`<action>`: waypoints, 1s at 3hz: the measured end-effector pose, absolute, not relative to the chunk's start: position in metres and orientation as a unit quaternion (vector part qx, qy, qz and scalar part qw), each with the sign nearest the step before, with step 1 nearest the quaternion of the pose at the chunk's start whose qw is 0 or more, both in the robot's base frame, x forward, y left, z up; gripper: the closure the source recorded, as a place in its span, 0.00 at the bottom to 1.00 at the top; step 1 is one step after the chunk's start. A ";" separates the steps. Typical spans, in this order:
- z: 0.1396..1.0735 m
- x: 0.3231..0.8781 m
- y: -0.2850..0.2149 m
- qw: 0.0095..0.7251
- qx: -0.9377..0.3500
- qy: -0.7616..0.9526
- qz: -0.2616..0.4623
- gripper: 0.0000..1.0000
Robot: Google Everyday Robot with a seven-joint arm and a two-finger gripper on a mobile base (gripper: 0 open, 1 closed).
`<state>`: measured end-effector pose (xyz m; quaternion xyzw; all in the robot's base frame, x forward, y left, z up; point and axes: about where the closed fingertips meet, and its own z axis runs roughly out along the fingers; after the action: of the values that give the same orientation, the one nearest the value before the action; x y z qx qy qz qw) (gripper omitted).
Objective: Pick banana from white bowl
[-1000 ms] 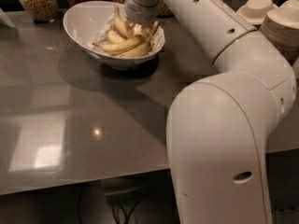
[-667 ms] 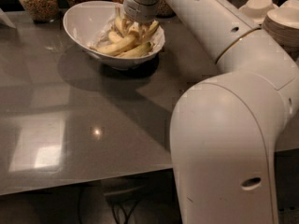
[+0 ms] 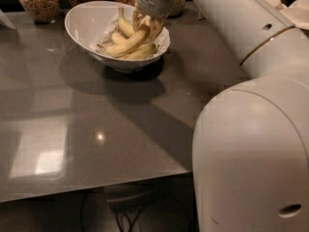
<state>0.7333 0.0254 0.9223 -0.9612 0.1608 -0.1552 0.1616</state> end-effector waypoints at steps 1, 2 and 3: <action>0.937 0.722 0.006 0.186 -0.951 0.206 -0.139 1.00; 0.947 0.711 -0.016 0.212 -0.939 0.246 -0.117 1.00; 0.953 0.701 -0.032 0.232 -0.928 0.274 -0.099 1.00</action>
Offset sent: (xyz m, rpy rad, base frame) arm -0.0400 -0.0745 0.0448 0.2269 0.1291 -0.2307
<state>0.7014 -0.0322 0.9533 -0.9280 0.2737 -0.0993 0.2324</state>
